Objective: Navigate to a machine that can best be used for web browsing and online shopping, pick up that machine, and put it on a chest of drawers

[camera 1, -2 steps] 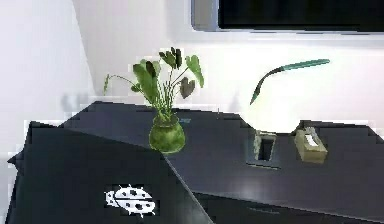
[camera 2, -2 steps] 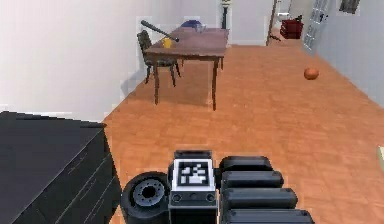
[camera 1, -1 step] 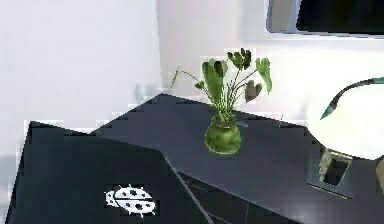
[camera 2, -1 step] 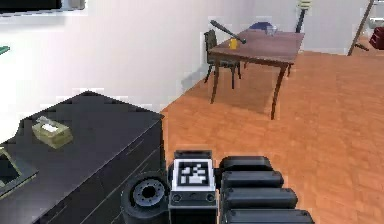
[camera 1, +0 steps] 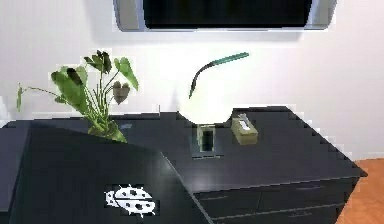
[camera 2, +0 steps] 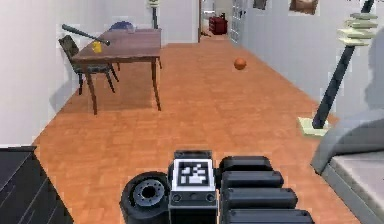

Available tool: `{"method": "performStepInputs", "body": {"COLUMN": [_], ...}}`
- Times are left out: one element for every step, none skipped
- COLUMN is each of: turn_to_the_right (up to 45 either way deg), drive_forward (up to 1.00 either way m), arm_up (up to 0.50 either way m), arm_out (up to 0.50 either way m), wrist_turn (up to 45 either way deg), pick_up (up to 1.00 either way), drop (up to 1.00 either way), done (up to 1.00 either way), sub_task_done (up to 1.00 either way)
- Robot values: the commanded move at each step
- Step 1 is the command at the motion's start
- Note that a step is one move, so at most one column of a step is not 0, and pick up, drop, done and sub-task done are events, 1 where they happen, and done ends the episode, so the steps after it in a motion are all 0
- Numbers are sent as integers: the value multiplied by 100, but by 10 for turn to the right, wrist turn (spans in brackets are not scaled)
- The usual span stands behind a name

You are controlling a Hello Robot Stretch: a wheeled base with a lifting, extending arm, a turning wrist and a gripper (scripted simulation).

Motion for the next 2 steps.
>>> {"method": "performStepInputs", "body": {"turn_to_the_right": [0,-120], "drive_forward": [30,0], "arm_up": [0,0], "arm_out": [0,0], "wrist_turn": [0,0], "pick_up": [0,0], "drop": [0,0], "done": [0,0], "sub_task_done": [0,0]}}
